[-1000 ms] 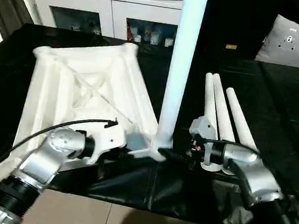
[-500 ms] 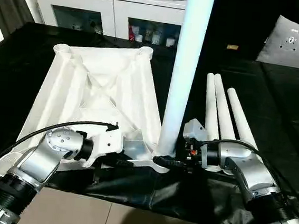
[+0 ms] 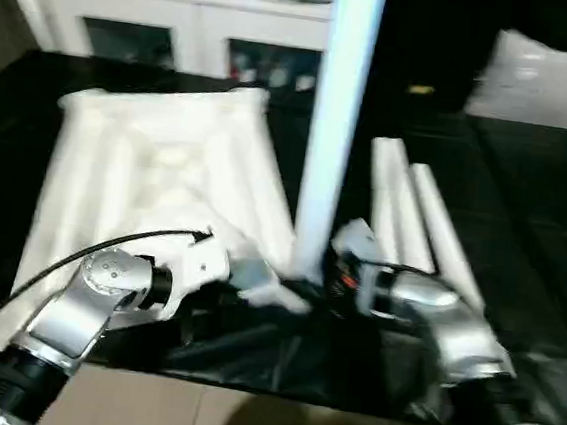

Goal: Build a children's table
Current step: Rotate leg to tighten

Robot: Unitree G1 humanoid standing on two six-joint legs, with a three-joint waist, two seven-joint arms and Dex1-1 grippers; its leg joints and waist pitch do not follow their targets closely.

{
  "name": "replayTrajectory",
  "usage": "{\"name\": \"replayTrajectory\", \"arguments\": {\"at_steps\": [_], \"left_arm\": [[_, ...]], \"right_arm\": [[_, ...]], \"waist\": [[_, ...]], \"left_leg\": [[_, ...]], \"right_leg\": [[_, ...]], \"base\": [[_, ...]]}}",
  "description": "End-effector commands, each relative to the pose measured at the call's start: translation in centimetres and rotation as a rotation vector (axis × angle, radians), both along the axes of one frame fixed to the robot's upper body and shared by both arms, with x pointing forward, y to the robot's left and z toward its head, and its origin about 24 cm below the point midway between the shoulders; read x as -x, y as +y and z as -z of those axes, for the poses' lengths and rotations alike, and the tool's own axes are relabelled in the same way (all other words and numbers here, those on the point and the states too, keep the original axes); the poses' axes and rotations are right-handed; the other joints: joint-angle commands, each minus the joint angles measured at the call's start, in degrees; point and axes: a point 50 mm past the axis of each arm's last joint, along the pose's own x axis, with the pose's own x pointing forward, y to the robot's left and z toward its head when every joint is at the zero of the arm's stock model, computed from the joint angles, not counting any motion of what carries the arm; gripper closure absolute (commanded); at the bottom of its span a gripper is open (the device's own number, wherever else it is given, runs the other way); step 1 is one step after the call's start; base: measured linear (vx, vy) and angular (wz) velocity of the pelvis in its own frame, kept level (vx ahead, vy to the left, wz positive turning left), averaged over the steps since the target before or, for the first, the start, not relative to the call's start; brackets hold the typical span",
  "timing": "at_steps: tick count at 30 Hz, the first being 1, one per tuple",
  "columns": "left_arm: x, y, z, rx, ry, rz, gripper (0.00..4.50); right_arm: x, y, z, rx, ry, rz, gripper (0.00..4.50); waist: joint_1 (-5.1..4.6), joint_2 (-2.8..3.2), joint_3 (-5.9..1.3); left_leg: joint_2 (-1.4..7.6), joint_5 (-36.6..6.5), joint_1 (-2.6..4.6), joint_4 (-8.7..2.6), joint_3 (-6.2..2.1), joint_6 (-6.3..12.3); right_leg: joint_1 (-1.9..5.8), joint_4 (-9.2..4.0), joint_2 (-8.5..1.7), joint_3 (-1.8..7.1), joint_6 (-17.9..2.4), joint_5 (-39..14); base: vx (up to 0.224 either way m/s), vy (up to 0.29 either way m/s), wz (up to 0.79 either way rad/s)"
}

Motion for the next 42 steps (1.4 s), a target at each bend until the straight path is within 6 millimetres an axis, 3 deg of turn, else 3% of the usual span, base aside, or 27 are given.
{"name": "replayTrajectory", "arguments": {"at_steps": [1,2,3,6,7,8,9,11,13,14,15,20,22,25,27,31,36,38,39,42], "left_arm": [[0.5,-3.1,-1.1,0.098,-0.031,0.059,4.5],[0.1,-4.2,-1.2,0.119,-0.046,-0.03,4.5],[0.0,-4.8,-1.3,0.124,-0.055,-0.055,4.5],[-0.6,-7.5,-1.6,0.147,-0.083,-0.176,4.5],[-0.7,-7.8,-1.7,0.148,-0.092,-0.181,4.5],[-0.7,-7.9,-1.7,0.148,-0.094,-0.182,4.5],[-0.8,-8.1,-1.9,0.146,-0.102,-0.186,4.5],[-0.9,-8.1,-1.9,0.139,-0.103,-0.197,4.5],[-1.2,-7.6,-1.7,0.116,-0.105,-0.203,4.5],[-1.2,-7.6,-1.7,0.116,-0.105,-0.203,4.5],[-1.5,-7.3,-1.7,0.097,-0.109,-0.215,4.5],[-2.6,-6.8,-1.6,0.058,-0.14,-0.251,4.5],[-3.0,-6.6,-1.7,0.042,-0.167,-0.246,4.5],[-3.5,-6.4,-1.7,0.018,-0.2,-0.255,4.5],[-3.6,-6.4,-1.7,0.038,-0.169,-0.237,4.06],[-4.3,-6.0,-2.3,0.067,-0.206,-0.27,3.73],[-4.6,-5.5,-3.8,0.162,-0.269,-0.311,3.57],[-4.6,-4.8,-4.4,0.156,-0.298,-0.323,3.57],[-4.5,-4.1,-4.7,0.145,-0.306,-0.335,3.57],[-4.0,0.2,-5.8,0.041,-0.341,-0.455,3.57]], "right_arm": [[0.1,1.6,1.4,0.048,0.064,0.049,1.81],[-0.4,2.5,1.8,0.048,0.085,0.131,1.82],[-0.6,2.7,1.9,0.049,0.097,0.166,1.82],[-1.2,3.6,2.6,0.029,0.154,0.31,1.82],[-1.2,3.6,2.6,0.011,0.167,0.304,1.82],[-1.2,3.6,2.6,0.006,0.171,0.302,1.47],[-1.2,3.4,2.6,-0.007,0.177,0.306,1.26],[-1.3,2.8,2.5,-0.031,0.174,0.325,1.12],[-1.5,1.7,2.0,-0.05,0.146,0.344,1.03],[-1.5,1.7,2.0,-0.05,0.146,0.344,1.03],[-1.7,1.0,1.7,-0.048,0.116,0.362,0.74],[-1.9,-1.7,0.0,-0.047,-0.005,0.415,0.33],[-1.7,-2.7,-0.9,-0.068,-0.039,0.421,0.26],[-1.5,-3.6,-1.9,-0.078,-0.081,0.423,0.04],[-1.4,-4.2,-2.6,-0.096,-0.102,0.416,0.0],[-1.0,-5.7,-4.6,-0.108,-0.177,0.373,0.0],[-0.3,-5.9,-5.7,-0.092,-0.196,0.301,0.0],[-0.1,-5.7,-5.7,-0.081,-0.196,0.292,0.0],[0.0,-5.5,-5.6,-0.076,-0.188,0.29,0.0],[0.9,-4.1,-4.8,-0.043,-0.148,0.22,0.0]], "waist": [[0.29,-0.04,-1.92],[0.0,-0.37,-2.05],[-0.13,-0.22,-1.93],[-0.16,-0.2,-2.03],[0.07,-0.05,-2.19],[0.11,-0.12,-2.26],[0.34,-0.07,-2.65],[0.69,0.12,-2.76],[1.05,0.55,-2.95],[1.28,0.43,-2.99],[1.25,0.4,-3.01],[1.8,0.84,-2.85],[2.19,0.63,-3.23],[2.2,0.5,-3.4],[2.33,0.27,-3.25],[2.61,0.27,-3.39],[2.48,-0.25,-3.31],[2.46,-0.15,-3.33],[2.4,-0.12,-3.39],[2.07,-0.06,-3.42]], "left_leg": [[3.35,-17.57,0.04,-5.2,-2.13,-1.86],[3.29,-17.52,0.27,-5.07,-2.09,-1.59],[3.38,-17.74,0.56,-5.03,-1.98,-1.54],[3.24,-16.86,0.76,-4.79,-1.83,-1.21],[3.24,-15.83,0.45,-4.81,-1.89,-0.81],[3.25,-15.29,0.2,-4.85,-1.85,-0.54],[3.17,-12.88,0.13,-4.65,-1.62,0.38],[3.11,-10.74,0.02,-4.47,-1.51,1.17],[3.09,-9.61,0.0,-4.29,-1.49,1.54],[3.12,-9.46,0.06,-4.27,-1.39,1.69],[3.16,-8.66,-0.06,-4.27,-1.46,1.76],[3.32,-11.39,0.18,-4.47,-1.51,0.53],[3.29,-8.63,-0.16,-4.33,-1.66,1.22],[3.19,-5.98,-0.46,-4.01,-1.61,2.4],[3.15,-5.73,-0.5,-3.94,-1.46,3.16],[3.34,-5.29,-0.38,-3.76,-1.43,3.62],[3.12,-4.66,-0.82,-3.64,-1.41,4.62],[3.15,-4.65,-0.8,-3.58,-1.41,4.74],[3.21,-4.12,-0.81,-3.55,-1.44,4.75],[3.19,-3.41,-0.97,-3.57,-1.54,4.66]], "right_leg": [[1.73,-5.78,-5.78,2.85,-9.62,-24.7],[1.53,-6.1,-5.67,3.07,-8.51,-25.37],[1.18,-6.16,-5.59,3.21,-8.75,-25.07],[1.11,-6.43,-5.51,3.2,-9.21,-24.17],[1.44,-6.21,-5.51,3.17,-9.19,-21.96],[1.59,-6.16,-5.4,3.19,-9.15,-20.38],[1.72,-5.6,-5.05,3.18,-9.73,-13.79],[1.87,-5.27,-5.01,3.13,-10.58,-9.3],[2.03,-5.08,-5.03,3.11,-11.12,-6.97],[1.99,-5.14,-4.95,3.09,-11.02,-6.17],[2.07,-4.85,-4.92,2.98,-11.62,-4.62],[1.99,-5.28,-4.96,2.88,-10.87,-7.63],[2.46,-4.85,-4.87,2.77,-10.2,-3.67],[2.5,-4.5,-4.98,2.67,-10.52,0.13],[2.37,-4.64,-5.03,2.69,-10.78,-0.5],[2.3,-4.61,-5.03,2.66,-11.06,-0.24],[2.64,-4.44,-5.08,2.52,-11.52,0.71],[2.55,-4.47,-5.13,2.55,-11.4,-0.43],[2.42,-4.33,-5.03,2.51,-11.41,-0.3],[2.41,-3.96,-4.86,2.34,-11.74,0.53]], "base": [[0.0,0.0,0.0],[0.0,0.0,0.0],[0.0,0.0,0.0],[0.0,0.0,0.0],[0.0,0.0,0.0],[0.0,0.0,0.0],[0.0,0.0,0.0],[0.0,0.0,0.0],[0.0,0.0,0.0],[0.0,0.0,0.0],[0.0,0.0,0.0],[0.0,0.0,0.0],[0.0,0.0,0.0],[0.0,0.0,0.0],[0.0,0.0,0.0],[0.0,0.0,0.0],[0.0,0.0,0.0],[0.0,0.0,0.0],[0.0,0.0,0.0],[0.0,0.0,0.0]]}}
